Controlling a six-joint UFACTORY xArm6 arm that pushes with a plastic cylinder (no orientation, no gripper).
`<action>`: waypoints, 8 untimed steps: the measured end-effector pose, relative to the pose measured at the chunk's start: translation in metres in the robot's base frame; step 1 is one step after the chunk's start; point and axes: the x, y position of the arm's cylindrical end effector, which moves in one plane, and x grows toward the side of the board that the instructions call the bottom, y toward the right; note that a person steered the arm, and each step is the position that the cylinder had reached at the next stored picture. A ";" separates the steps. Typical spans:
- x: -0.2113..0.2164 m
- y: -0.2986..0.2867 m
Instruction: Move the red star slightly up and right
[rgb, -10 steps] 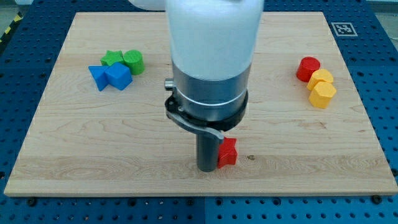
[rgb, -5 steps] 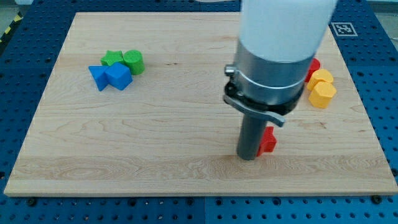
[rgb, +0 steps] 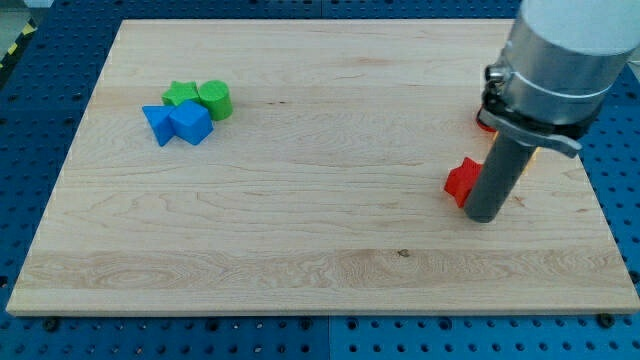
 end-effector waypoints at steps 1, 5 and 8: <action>-0.006 0.013; -0.049 -0.044; -0.100 -0.074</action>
